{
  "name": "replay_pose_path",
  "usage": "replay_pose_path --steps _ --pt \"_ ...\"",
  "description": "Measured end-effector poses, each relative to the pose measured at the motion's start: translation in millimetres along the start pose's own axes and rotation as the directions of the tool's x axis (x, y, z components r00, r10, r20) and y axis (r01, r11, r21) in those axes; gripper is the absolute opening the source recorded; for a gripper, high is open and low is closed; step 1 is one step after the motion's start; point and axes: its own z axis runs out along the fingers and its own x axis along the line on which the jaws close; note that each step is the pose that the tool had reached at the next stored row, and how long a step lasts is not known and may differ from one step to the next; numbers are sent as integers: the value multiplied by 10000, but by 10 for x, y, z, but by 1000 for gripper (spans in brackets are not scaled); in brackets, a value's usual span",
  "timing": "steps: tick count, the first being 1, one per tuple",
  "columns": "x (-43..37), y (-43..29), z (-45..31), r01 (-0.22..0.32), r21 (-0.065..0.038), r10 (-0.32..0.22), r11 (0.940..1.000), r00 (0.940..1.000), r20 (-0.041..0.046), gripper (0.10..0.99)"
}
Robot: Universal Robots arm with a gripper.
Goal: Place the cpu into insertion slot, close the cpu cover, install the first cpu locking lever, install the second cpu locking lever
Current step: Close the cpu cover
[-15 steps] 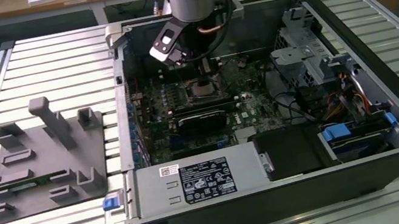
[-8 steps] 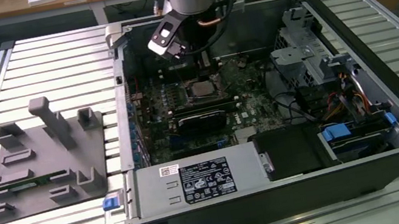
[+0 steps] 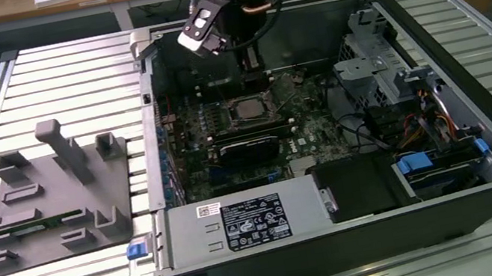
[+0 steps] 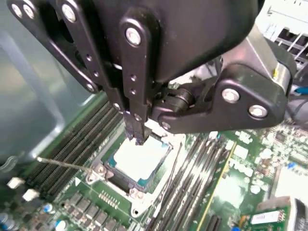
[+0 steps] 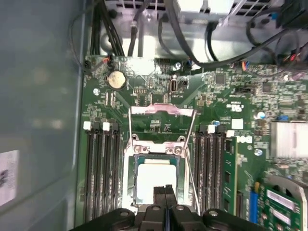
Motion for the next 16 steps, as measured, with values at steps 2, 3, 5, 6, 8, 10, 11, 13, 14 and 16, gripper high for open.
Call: replay_pose_path --steps 2,3,5,6,8,10,11,13,14,16 --pt "-2 0 -70 -2 -1 2 10000 10000 -7 106" --pt "-2 1 -82 -1 1 1 10000 10000 -7 106" --pt "-2 -3 -81 -2 -1 2 10000 10000 -11 106" --pt "-4 -3 -82 -1 -1 1 10000 10000 -11 106" --pt "-20 -4 -81 -2 -1 2 10000 10000 -24 106" --pt "-32 -1 -81 -10 -2 10 10000 9999 -142 106" --pt "-33 8 -79 -15 -1 15 10000 9997 -237 106" --pt "-33 43 -73 -21 12 21 10000 9993 -374 106" --pt "-33 70 -70 -22 24 23 10000 9993 -381 106" --pt "-35 132 -67 -20 51 21 10000 9993 -380 106"
